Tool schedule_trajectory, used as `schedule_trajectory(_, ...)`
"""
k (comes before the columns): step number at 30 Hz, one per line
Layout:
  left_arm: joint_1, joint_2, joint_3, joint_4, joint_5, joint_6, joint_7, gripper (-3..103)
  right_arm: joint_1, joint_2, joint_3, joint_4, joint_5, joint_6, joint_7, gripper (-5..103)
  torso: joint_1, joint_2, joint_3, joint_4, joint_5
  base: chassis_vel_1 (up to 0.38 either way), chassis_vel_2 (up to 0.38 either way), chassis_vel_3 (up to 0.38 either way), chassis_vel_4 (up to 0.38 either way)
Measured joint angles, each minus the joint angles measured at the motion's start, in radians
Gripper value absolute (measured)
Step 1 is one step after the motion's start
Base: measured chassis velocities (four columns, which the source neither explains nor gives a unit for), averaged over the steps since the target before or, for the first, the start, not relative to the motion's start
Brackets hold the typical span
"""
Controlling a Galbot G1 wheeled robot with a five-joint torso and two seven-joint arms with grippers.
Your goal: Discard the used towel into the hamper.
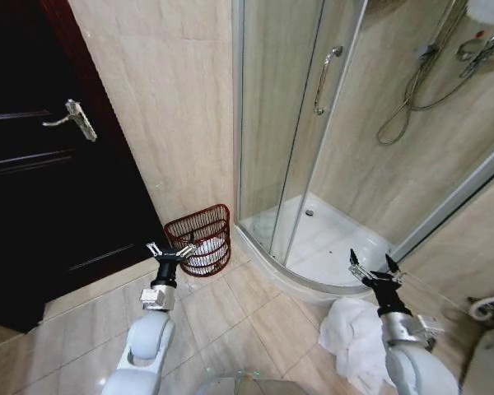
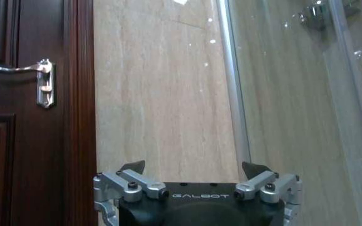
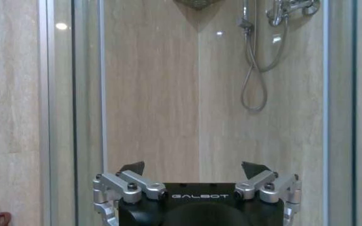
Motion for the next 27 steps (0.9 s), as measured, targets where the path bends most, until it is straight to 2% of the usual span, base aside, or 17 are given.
schedule_trajectory(18,0.032,-0.015,0.002,-0.006,0.024,-0.028,0.000,100,-0.025,0.009,0.001,0.002,-0.007,0.021,0.004,100,0.000,0.000,0.000,0.0000,-0.0001,-0.027,-0.099,0.034,0.098)
schedule_trajectory(27,0.047,-0.032,0.005,-0.017,0.048,-0.031,0.001,100,-0.041,-0.008,0.009,-0.007,0.007,0.041,0.007,100,0.000,0.000,0.000,0.0000,0.0000,-0.013,-0.125,0.013,0.128)
